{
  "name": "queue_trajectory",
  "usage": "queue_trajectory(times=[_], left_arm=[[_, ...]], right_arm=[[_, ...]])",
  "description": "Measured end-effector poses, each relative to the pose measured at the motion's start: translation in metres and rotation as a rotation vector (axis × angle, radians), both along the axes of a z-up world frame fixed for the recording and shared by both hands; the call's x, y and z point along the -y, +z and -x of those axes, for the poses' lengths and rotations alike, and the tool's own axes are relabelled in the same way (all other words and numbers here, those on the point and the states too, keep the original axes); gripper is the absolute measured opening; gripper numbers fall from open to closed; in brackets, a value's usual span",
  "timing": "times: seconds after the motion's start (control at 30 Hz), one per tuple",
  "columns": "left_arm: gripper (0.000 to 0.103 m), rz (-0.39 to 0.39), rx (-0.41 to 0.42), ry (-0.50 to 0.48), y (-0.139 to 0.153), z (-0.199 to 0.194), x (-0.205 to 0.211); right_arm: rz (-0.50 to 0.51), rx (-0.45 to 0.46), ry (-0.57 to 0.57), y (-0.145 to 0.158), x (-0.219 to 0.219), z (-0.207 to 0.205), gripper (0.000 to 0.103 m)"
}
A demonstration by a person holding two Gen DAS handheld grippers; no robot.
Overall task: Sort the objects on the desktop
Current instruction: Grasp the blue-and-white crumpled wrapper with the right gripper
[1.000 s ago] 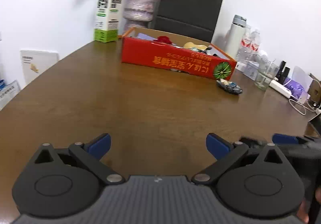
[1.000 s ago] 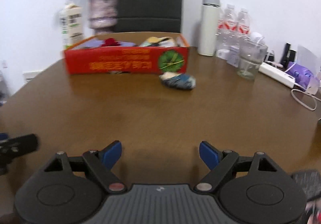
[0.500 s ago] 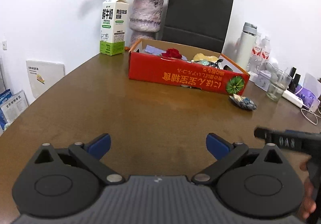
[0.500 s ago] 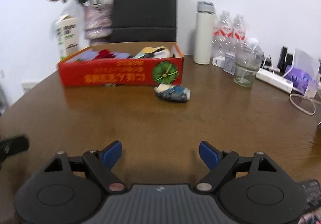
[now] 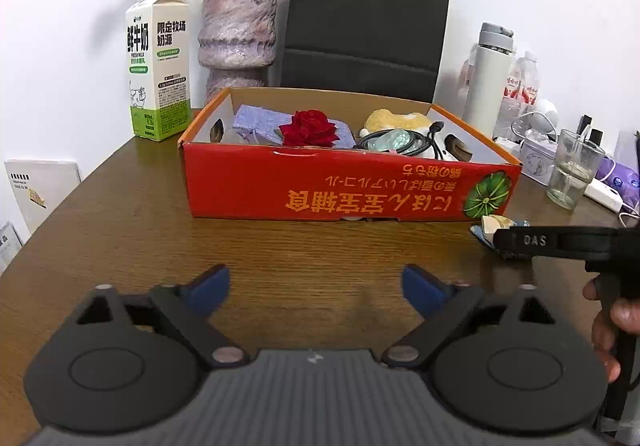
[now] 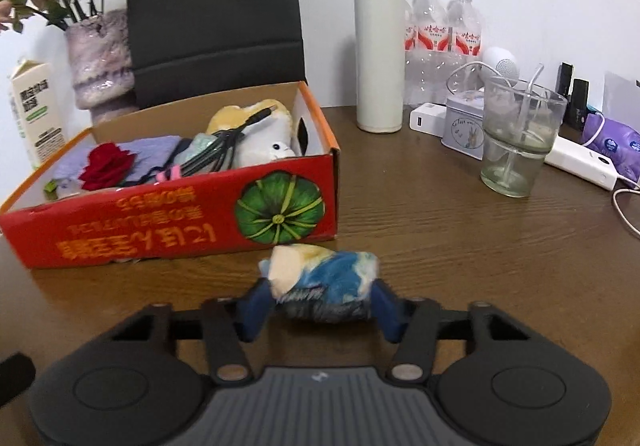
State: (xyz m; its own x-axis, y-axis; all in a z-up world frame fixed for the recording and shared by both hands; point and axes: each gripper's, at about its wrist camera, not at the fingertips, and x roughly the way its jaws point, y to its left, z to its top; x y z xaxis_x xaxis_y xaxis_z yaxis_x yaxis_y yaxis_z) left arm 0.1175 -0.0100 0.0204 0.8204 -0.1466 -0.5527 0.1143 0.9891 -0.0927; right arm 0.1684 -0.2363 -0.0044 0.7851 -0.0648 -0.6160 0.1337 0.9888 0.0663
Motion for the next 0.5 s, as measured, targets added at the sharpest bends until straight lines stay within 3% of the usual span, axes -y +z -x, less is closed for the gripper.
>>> queue_trajectory(times=[0.1,0.17,0.2,0.23,0.43,0.47,0.5], left_arm=[[0.086,0.026,-0.023,0.005,-0.006,-0.002,-0.004],[0.082,0.011,-0.015,0.006,-0.008,0.000,-0.005],[0.082,-0.003,-0.006,0.006,-0.008,0.002,-0.003],[0.083,-0.012,0.004,0.005,-0.007,0.004,-0.002],[0.084,-0.017,0.027,0.016,-0.001,0.025,-0.002],[0.082,-0.016,0.038,0.016,-0.001,0.029,-0.002],[0.071,-0.016,0.042,0.016,0.000,0.033,-0.003]], right_arm=[[0.009,0.015,0.012,-0.001,0.000,0.002,0.030],[0.030,0.022,0.041,0.000,-0.005,0.007,0.014],[0.041,0.025,0.061,0.002,-0.009,0.010,0.011],[0.032,0.029,0.120,0.006,-0.018,0.021,0.002],[0.009,0.037,0.234,0.012,-0.042,0.059,0.000],[0.010,0.043,0.258,0.015,-0.049,0.075,0.000],[0.010,0.043,0.258,0.015,-0.049,0.075,0.000]])
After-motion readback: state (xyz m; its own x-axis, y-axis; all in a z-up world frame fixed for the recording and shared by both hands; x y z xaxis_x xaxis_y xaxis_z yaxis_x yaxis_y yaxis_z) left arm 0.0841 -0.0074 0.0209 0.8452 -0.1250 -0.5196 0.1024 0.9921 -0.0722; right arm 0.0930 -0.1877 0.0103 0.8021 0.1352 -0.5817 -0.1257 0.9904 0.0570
